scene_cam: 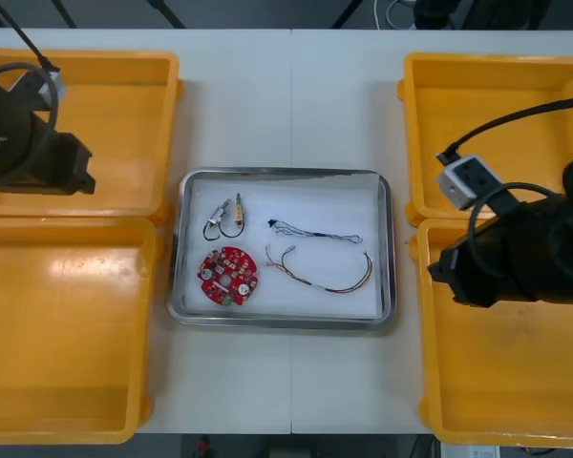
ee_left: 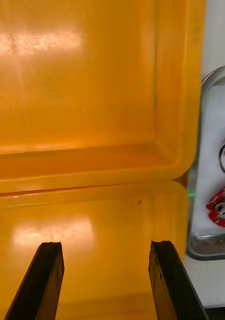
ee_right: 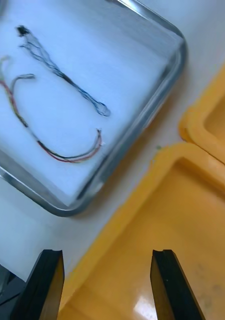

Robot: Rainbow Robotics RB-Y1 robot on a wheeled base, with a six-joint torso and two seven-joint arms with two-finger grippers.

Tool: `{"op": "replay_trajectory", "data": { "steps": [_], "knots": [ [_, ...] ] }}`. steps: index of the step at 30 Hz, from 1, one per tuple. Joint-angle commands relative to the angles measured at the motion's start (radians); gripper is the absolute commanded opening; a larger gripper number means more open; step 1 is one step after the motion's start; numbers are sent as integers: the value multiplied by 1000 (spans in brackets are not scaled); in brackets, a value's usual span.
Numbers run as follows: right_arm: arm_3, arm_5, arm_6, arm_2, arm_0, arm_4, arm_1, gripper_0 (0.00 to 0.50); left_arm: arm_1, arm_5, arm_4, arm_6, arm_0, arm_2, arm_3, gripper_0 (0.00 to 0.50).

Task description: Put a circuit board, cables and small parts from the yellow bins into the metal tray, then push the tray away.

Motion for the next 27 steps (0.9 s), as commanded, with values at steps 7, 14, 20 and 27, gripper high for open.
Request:
{"op": "replay_trajectory", "data": {
  "steps": [7,14,20,27],
  "knots": [
    [8,3,85,349,-230,56,51,500,54,53,11,-146,238,285,-28,500],
    [73,3,113,571,-296,174,97,500,53,48,25,-166,347,356,-29,500],
    [159,3,143,717,-343,266,138,500,33,-11,39,-187,410,374,-29,500],
    [258,-47,265,807,-374,346,187,500,-9,-16,19,-207,422,397,-34,500]
  ]
}}
